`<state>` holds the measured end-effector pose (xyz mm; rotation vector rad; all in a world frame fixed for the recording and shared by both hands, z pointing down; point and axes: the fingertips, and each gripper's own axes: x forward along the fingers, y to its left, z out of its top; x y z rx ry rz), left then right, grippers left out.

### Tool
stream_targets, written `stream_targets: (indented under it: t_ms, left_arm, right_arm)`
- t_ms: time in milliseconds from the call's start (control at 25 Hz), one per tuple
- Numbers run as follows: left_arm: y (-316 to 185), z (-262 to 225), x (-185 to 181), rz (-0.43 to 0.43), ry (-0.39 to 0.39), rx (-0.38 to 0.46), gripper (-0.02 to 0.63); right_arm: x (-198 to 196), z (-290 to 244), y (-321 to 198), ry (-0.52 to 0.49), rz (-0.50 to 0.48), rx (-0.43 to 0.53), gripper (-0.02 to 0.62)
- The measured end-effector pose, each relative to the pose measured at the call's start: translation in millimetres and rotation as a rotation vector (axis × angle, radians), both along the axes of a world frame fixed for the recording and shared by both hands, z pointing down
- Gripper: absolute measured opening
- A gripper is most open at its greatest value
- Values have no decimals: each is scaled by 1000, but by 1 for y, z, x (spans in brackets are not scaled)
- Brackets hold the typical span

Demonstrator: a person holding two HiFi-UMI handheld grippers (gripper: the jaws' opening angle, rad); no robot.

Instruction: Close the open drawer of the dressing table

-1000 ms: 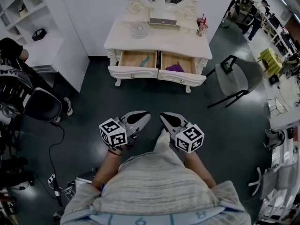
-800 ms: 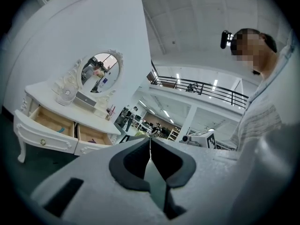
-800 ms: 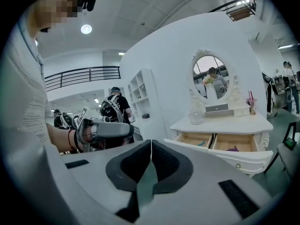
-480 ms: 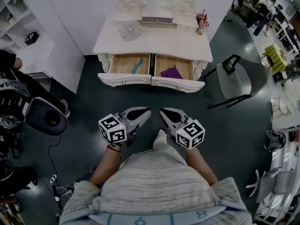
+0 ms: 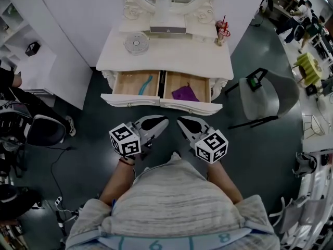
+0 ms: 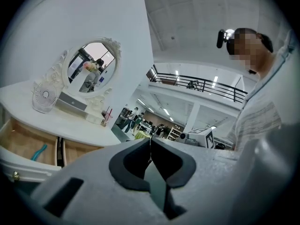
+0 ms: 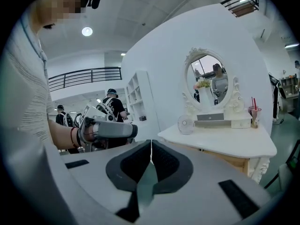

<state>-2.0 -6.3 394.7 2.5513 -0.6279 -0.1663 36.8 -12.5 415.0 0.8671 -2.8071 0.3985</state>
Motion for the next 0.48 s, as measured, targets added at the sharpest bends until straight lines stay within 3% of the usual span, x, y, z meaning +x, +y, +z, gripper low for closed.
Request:
stream_targets:
  t_ms: [480]
  left_arm:
    - [-49, -9, 26, -21, 10, 18, 17]
  right_arm:
    - [16, -8, -44, -7, -27, 15, 11]
